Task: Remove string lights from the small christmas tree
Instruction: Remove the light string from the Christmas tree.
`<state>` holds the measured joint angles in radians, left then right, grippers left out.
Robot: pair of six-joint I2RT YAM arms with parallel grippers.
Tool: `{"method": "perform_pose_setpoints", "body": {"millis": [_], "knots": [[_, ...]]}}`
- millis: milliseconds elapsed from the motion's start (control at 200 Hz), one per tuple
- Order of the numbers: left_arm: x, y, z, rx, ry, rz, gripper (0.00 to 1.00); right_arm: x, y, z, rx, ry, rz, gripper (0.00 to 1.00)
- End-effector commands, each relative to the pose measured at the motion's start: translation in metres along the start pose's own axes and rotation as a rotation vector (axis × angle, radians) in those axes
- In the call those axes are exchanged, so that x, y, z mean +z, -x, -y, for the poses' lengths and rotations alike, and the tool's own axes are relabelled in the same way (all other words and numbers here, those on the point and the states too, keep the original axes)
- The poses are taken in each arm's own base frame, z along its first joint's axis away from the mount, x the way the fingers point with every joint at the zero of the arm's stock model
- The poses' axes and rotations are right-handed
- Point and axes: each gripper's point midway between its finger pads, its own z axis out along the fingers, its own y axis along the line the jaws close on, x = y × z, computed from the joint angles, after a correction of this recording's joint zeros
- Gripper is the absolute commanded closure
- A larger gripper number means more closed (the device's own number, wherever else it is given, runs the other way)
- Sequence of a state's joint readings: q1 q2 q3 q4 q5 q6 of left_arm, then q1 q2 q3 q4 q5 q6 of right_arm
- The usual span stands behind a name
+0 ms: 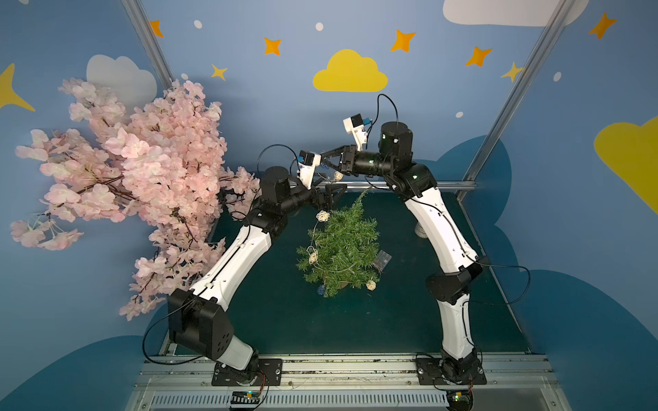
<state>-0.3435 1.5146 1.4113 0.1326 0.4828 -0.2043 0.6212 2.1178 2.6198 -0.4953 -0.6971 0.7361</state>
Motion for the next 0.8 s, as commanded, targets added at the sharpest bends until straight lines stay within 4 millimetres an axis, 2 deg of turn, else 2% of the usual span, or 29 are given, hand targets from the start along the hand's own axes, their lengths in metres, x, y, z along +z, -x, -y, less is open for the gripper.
{"method": "perform_pose_setpoints", "body": {"millis": [0, 170, 341, 581, 711, 796], "knots": [[-0.01, 0.006, 0.007, 0.024, 0.004, 0.057, 0.02, -0.025, 0.016, -0.055, -0.074, 0.079, 0.057, 0.89], [-0.019, 0.003, 0.009, 0.016, 0.017, 0.058, 0.02, -0.028, 0.016, -0.054, -0.076, 0.057, 0.07, 0.9], [-0.024, 0.011, 0.008, 0.012, 0.034, 0.086, 0.01, -0.03, 0.016, -0.054, -0.067, 0.049, 0.072, 0.9], [-0.033, 0.024, 0.027, 0.17, -0.069, 0.225, 0.0, -0.037, 0.016, -0.075, -0.059, 0.098, 0.073, 0.9], [-0.034, 0.025, 0.04, 0.226, -0.14, 0.237, 0.0, -0.042, 0.016, -0.084, -0.055, 0.117, 0.07, 0.9], [-0.037, 0.026, 0.039, 0.262, -0.129, 0.256, 0.01, -0.042, 0.015, -0.088, -0.045, 0.131, 0.064, 0.9]]}}
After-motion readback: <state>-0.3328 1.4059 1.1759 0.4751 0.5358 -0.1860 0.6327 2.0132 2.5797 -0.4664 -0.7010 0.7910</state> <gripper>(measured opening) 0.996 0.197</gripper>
